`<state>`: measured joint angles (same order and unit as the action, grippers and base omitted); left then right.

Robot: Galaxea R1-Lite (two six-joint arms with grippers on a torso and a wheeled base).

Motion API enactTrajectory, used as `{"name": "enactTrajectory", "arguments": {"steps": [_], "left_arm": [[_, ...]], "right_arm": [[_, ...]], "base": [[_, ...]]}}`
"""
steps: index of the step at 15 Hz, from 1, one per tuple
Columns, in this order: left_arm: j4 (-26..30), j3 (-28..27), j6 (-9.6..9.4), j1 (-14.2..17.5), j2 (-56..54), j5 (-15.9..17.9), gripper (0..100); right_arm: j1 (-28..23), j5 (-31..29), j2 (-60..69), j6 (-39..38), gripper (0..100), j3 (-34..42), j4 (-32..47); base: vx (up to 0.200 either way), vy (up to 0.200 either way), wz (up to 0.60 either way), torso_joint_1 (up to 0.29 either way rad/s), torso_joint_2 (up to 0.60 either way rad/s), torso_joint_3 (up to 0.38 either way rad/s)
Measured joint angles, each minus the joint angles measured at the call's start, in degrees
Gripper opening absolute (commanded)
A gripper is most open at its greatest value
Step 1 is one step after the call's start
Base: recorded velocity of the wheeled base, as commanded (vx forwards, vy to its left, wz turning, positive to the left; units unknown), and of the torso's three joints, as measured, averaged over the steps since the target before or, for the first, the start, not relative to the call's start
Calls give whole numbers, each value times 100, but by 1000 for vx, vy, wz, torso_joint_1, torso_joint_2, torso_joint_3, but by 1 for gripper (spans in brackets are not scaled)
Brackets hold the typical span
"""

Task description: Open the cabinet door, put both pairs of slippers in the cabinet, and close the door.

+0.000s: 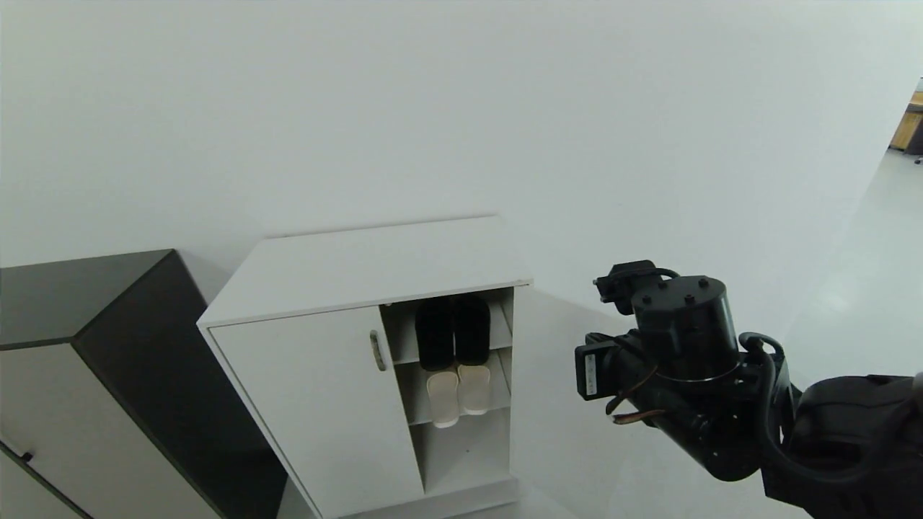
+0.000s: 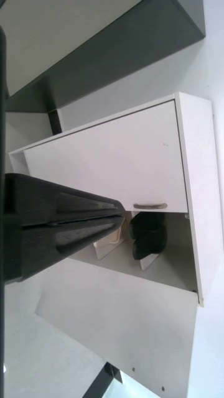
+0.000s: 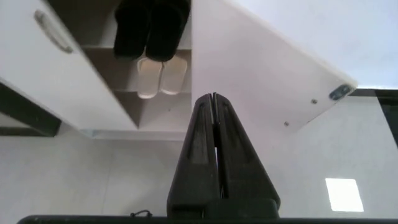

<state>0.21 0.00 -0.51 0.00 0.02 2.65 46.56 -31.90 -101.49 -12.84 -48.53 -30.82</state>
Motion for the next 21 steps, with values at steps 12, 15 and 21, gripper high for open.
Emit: {"name": "enactTrajectory", "arguments": {"steps": [12,15,21], "left_arm": [[-10,-2,0,-5,0,0,0],[-2,0,-2,0,-2,0,0],[-2,0,-2,0,-2,0,0]], "right_arm": [[-1922,1324,-850,219,0,-850,-402],[-2421,1625,-1441,213,0,-1237,-708],[-2862,1663,-2216,193,0,-1825,-864]], "base": [[-50,0,0,2,0,1],[0,0,0,0,0,0],[0,0,0,0,0,0]]}}
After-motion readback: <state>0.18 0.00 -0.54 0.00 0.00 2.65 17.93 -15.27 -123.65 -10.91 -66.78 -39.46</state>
